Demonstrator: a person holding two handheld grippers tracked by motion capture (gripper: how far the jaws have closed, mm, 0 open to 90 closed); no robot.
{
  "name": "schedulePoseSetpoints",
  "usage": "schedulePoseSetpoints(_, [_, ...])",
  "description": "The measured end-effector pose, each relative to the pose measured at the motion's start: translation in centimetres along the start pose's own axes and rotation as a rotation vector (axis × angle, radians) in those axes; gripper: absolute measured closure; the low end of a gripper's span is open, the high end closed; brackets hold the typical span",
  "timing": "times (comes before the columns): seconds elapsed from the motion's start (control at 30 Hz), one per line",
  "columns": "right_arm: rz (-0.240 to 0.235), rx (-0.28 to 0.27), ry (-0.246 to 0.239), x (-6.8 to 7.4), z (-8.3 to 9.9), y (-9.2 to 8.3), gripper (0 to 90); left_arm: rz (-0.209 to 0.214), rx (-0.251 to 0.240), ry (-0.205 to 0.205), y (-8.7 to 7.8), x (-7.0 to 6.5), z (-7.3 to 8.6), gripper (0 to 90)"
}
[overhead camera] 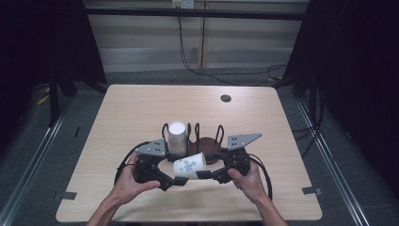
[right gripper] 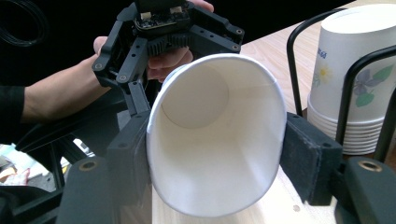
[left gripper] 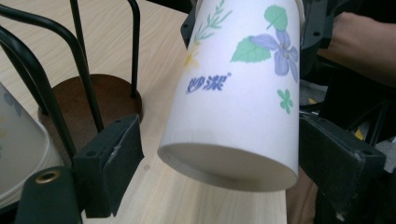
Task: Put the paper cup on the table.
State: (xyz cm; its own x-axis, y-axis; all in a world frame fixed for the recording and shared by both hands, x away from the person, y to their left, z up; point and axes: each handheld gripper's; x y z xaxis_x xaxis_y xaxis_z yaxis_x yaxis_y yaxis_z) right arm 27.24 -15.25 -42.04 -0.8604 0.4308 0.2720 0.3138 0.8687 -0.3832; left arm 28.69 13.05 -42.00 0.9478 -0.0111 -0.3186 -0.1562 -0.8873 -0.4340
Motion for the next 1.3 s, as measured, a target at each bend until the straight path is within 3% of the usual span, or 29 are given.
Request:
schedulePoseSetpoints(0.37, [0.029,0.012,0.0,-0.2,-0.1,-0.3,32.1,-0.01,0.034,0.007,0.3,-0.1,0.2,15.8])
schedulePoseSetpoints(0.47, [0.026,0.002,0.004,-0.3,-0.2,-0.5,32.1,0.005,0.044,0.019,0.5,-0.2,0.2,15.8])
schedulePoseSetpoints(0.6, [0.044,0.007,0.011,-0.5,-0.3,-0.7,32.1,-0.013,0.047,0.0,0.3,0.0,0.2,15.9])
schedulePoseSetpoints(0.73, [0.065,0.015,0.019,-0.7,-0.3,-0.9,32.1,-0.081,0.08,-0.002,-0.5,0.3,0.3,15.9])
schedulePoseSetpoints(0.8, [0.069,0.018,0.018,-0.7,-0.2,-1.0,32.0,-0.062,0.071,-0.02,-0.8,0.5,0.5,15.9])
schedulePoseSetpoints(0.93, [0.081,0.032,0.018,-0.8,-0.1,-1.3,31.9,-0.077,0.092,-0.02,-0.9,0.5,1.1,15.9])
schedulePoseSetpoints(1.1, [0.109,0.051,0.027,-1.0,0.2,-2.2,31.9,-0.099,0.075,-0.002,-0.6,0.3,1.7,16.1])
schedulePoseSetpoints(1.2, [0.125,0.049,0.031,-1.1,0.4,-2.8,31.9,-0.08,0.08,-0.001,-0.4,0.3,1.8,16.1])
schedulePoseSetpoints(1.3, [0.151,0.073,0.029,-1.2,0.5,-3.4,31.9,-0.103,0.097,-0.005,-0.7,0.3,2.0,16.1])
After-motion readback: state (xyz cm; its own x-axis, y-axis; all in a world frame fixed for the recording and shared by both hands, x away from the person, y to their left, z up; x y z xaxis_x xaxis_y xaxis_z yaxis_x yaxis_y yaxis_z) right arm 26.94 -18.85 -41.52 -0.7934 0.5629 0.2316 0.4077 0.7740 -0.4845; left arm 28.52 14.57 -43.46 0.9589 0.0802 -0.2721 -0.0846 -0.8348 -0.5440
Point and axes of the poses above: each handheld gripper's, and its own axes: y roughly forward along the jaws, z roughly out of its underside, x roughly to its left, and after that the axes turned 11 degrees about z, right-handed
